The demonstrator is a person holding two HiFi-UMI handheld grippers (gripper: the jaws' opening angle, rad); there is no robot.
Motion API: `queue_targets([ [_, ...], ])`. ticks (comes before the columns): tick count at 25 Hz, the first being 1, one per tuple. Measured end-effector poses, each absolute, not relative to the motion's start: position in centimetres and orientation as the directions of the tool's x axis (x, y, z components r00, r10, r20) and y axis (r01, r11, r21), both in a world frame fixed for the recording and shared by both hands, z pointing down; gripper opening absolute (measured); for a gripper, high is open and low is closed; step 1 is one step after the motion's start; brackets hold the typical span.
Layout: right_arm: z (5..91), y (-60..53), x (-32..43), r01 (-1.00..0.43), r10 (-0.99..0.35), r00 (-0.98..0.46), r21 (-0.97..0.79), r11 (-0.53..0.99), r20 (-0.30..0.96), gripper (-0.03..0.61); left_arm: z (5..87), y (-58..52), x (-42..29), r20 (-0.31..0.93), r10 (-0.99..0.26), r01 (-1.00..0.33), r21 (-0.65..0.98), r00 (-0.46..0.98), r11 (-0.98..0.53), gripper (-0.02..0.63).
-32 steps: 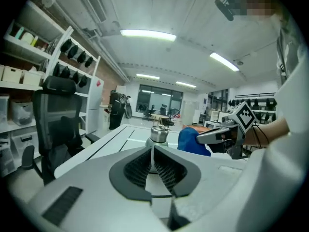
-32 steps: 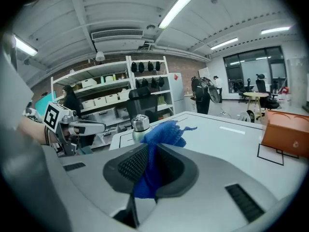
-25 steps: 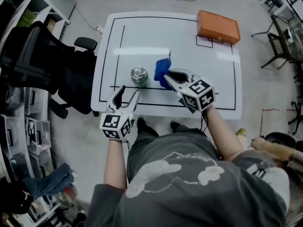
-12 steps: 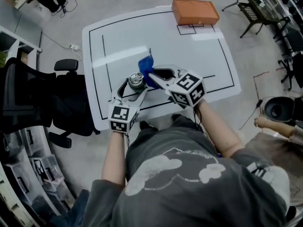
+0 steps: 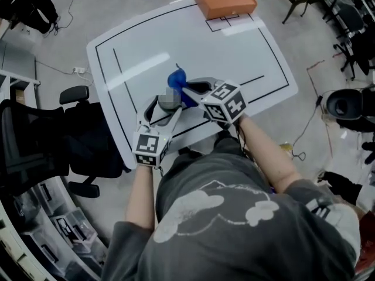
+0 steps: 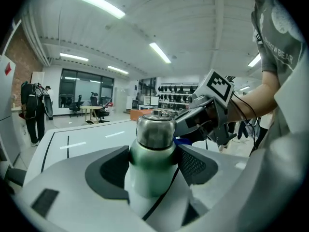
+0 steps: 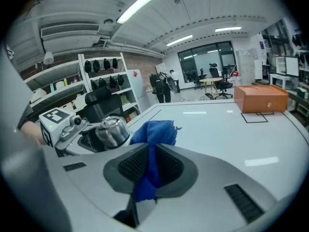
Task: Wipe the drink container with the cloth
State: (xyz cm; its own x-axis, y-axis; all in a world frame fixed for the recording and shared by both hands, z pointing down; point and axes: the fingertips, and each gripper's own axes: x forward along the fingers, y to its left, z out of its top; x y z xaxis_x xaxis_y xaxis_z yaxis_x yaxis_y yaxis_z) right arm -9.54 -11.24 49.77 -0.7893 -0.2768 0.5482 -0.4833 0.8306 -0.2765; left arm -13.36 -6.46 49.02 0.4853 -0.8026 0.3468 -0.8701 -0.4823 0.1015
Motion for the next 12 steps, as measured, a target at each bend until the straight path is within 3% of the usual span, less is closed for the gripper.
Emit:
queue_targets([
  [12,55.8,-9.9,-9.0,-0.512,-0.22,-0.649,-0.205,0.834,0.728,0.044,49.1,-6.1,-13.6,0.348,-0.627,-0.692,0.1,0.697,-0.715,0.311],
])
